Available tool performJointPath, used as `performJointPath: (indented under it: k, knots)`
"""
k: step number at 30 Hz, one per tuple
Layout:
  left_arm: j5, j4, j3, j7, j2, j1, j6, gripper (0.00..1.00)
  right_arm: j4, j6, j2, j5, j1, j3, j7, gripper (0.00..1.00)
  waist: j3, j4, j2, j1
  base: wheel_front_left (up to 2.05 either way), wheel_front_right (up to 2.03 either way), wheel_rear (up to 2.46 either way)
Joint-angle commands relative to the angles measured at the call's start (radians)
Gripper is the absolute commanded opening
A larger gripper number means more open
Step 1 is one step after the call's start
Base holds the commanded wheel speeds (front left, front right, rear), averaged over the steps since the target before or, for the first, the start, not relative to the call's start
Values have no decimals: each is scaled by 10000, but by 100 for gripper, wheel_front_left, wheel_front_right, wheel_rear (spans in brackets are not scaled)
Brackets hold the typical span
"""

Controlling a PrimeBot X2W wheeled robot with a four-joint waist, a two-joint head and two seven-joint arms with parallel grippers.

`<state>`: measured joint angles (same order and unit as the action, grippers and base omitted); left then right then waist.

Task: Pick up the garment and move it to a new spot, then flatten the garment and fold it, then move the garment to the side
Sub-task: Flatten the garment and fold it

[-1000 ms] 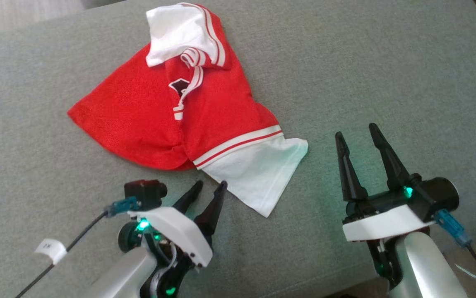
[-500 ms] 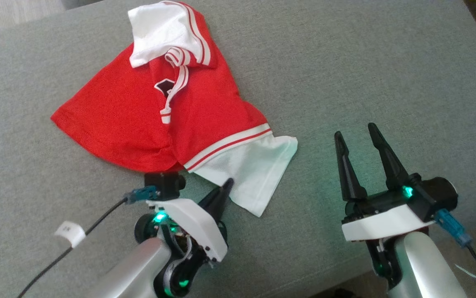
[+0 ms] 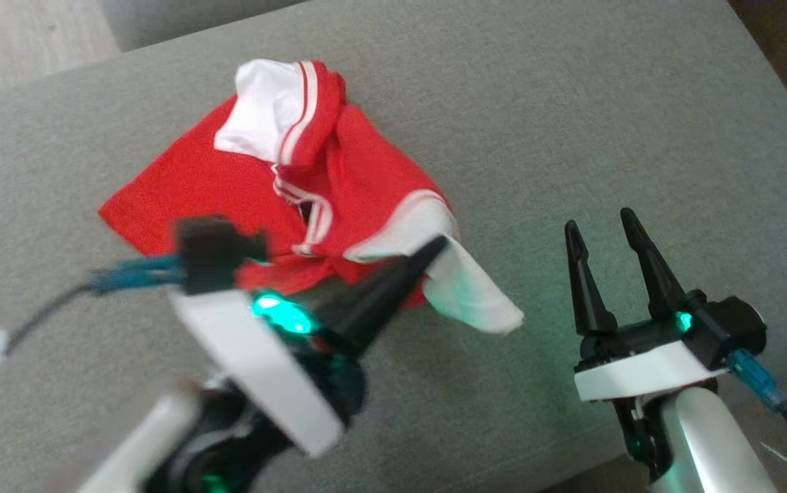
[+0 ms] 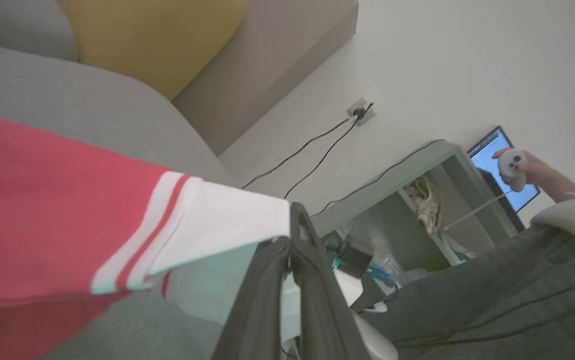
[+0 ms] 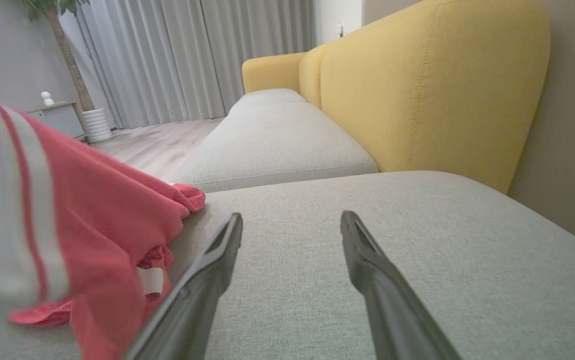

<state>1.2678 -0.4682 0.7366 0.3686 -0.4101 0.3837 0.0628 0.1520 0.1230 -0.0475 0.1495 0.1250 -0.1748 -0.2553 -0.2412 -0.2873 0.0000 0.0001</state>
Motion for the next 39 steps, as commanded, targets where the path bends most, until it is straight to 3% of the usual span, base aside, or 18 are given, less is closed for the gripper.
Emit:
performJointPath:
  k: [1, 4, 5, 10, 19, 26, 29, 32, 39]
  knots:
    - [435, -1148, -999, 18, -551, 64, 157, 0, -259, 77, -27, -34, -74, -125, -65, 100, 140, 185, 0, -1, 0, 0, 0]
    - [1119, -2026, -2133, -62, -1093, -57, 456, 0, -265, 77, -27, -70, -109, -94, -65, 100, 227, 436, 0, -1, 0, 0, 0]
    - [1119, -2026, -2133, -62, -1093, -57, 456, 0, -265, 77, -27, -70, -109, -94, -65, 100, 227, 436, 0, -1, 0, 0, 0]
    - [2322, -2420, -4221, -61, -1992, 77, 659, 0, -229, 77, -27, -148, -113, -183, -65, 100, 339, 825, 0, -1, 0, 0, 0]
    - [5004, -1575, -7790, 191, -2895, 777, 389, 0, -159, 77, -27, -246, -93, -228, -65, 100, 422, 1133, 0, -1, 0, 0, 0]
    - [6136, -926, -9453, 568, -3448, 1165, 182, 0, -109, 77, -27, -278, -128, -239, -65, 100, 481, 1123, 0, -1, 0, 0, 0]
    - [6378, -748, -9475, 781, -3531, 1347, 102, 0, -77, 77, -27, -268, -129, -256, -65, 100, 497, 1111, 0, -1, 0, 0, 0]
    - [6331, -583, -8848, 982, -3464, 1547, 81, 0, -47, 77, -27, -241, -86, -330, -65, 100, 506, 1055, 0, -1, 0, 0, 0]
    - [4777, -672, -5378, 1380, -2541, 1871, 235, 0, -64, 77, -27, -74, 13, -513, -65, 100, 405, 624, 0, -1, 0, 0, 0]
